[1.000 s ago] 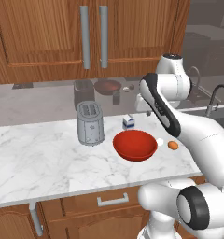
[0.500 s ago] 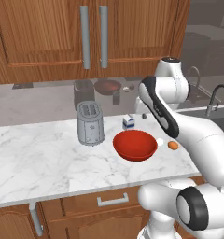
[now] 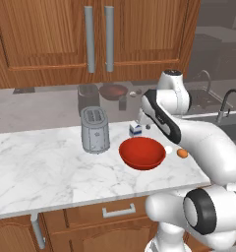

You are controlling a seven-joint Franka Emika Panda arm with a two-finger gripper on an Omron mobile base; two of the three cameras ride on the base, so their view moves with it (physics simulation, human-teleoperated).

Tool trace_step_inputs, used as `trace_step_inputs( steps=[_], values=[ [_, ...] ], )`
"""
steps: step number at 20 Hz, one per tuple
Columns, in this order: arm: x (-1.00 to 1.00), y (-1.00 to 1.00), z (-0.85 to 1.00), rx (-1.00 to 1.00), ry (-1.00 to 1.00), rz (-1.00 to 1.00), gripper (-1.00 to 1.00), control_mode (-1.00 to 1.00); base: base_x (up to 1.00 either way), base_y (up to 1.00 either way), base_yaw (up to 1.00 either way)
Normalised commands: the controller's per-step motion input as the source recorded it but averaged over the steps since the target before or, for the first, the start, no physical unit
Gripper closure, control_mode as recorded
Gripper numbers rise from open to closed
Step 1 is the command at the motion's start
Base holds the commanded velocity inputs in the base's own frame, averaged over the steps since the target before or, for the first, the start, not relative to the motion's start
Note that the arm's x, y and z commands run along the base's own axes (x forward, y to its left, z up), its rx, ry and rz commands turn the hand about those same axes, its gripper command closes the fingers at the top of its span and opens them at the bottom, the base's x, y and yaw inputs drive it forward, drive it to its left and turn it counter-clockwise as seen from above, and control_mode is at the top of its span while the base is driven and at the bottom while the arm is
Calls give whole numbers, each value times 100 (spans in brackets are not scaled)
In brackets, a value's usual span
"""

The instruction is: Gather the eggs and milk located in the vicinity of the sink area and place them right next to the bowl.

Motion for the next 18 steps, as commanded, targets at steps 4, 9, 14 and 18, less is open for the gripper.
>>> trace_step_inputs(
  steps=[4,9,14,18],
  values=[
    [68,0,-13,0,3,0,-100,-100,0,0,0],
    [69,0,-5,0,1,0,-100,-100,0,0,0],
    [61,0,-1,0,0,0,-100,-100,0,0,0],
    [60,-4,-11,0,3,0,-100,-100,0,0,0]
  ],
)
